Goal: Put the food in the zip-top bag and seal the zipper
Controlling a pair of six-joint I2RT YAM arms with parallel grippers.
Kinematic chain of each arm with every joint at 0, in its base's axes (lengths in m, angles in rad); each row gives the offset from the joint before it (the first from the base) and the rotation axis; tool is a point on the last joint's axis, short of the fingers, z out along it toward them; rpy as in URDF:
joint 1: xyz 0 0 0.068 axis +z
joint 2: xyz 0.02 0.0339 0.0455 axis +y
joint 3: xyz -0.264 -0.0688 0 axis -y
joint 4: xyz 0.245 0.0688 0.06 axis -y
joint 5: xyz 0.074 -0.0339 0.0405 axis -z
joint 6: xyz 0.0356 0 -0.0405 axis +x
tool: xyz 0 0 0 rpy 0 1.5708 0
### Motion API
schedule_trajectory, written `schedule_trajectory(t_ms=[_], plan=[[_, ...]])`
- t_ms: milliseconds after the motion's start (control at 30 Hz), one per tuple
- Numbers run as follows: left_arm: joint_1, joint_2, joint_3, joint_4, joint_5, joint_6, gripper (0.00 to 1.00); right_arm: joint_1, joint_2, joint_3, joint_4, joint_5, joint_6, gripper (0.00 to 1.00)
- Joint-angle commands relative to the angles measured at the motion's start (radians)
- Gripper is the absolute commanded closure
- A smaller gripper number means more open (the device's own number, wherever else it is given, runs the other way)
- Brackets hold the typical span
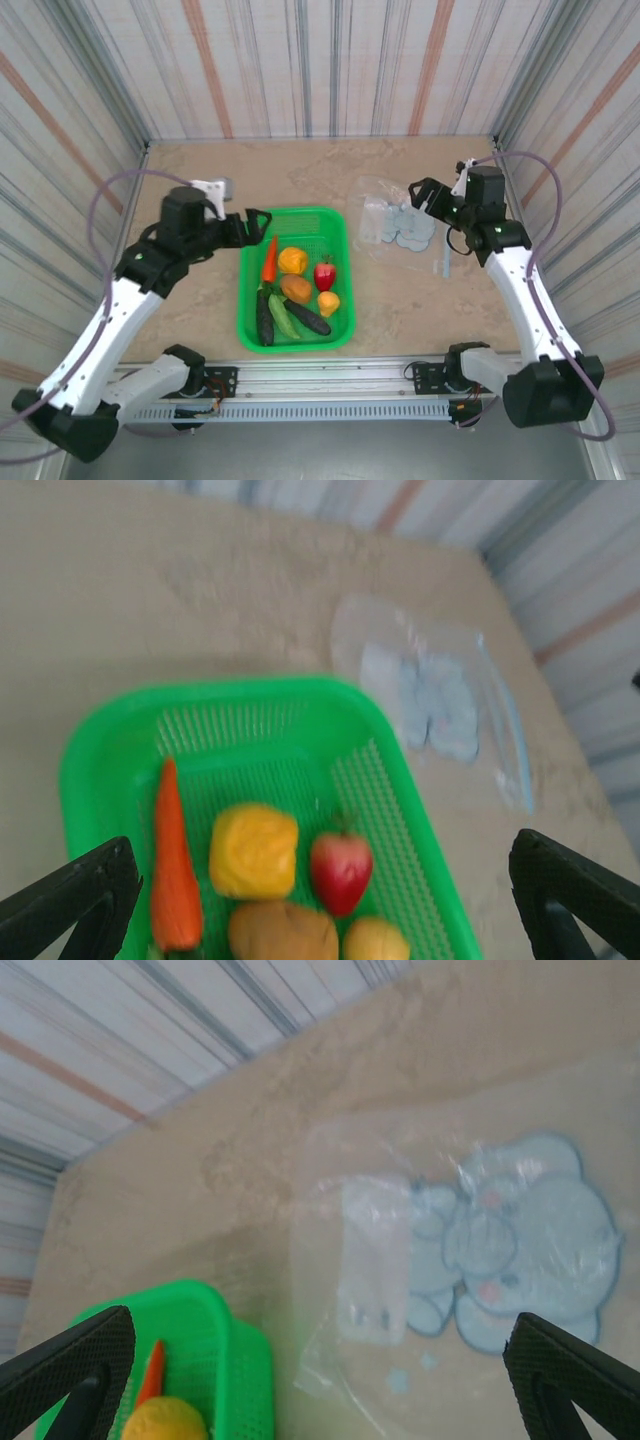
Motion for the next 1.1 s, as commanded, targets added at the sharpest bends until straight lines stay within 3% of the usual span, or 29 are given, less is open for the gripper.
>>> schedule_trajectory(t_ms=[0, 100, 233, 333, 400, 600, 800, 1067], plan=[[-0.024, 0.016, -0.025, -0.148, -0.001, -0.031, 0.01, -0.008, 0.083, 0.037, -0.042, -0.032, 0.045, 0.04], [-0.027, 0.004, -0.047, -0.169, 0.001, -0.011, 0.01, 0.001, 0.143, 0.003, -0.025, 0.089, -0.005, 0.17], [-0.065, -0.064, -0.086, -0.149, 0.018, -0.002, 0.01, -0.056, 0.197, -0.065, 0.026, 0.192, 0.013, 0.19], [-0.116, -0.100, -0.118, -0.113, 0.005, 0.020, 0.02, -0.096, 0.282, -0.039, 0.022, 0.215, -0.028, 0.19], [-0.138, -0.107, -0.134, -0.098, -0.002, 0.042, 0.01, -0.118, 0.345, -0.015, -0.002, 0.298, 0.005, 0.16], [-0.213, -0.126, -0.173, -0.081, -0.088, 0.107, 0.01, -0.233, 0.407, -0.058, 0.058, 0.128, -0.026, 0.30], [-0.221, -0.118, -0.170, -0.066, -0.081, 0.127, 0.01, -0.292, 0.477, -0.095, 0.142, -0.103, -0.017, 0.36], [-0.184, -0.124, -0.182, -0.026, -0.007, 0.137, 0.01, -0.364, 0.459, -0.210, 0.290, -0.219, 0.051, 0.44]])
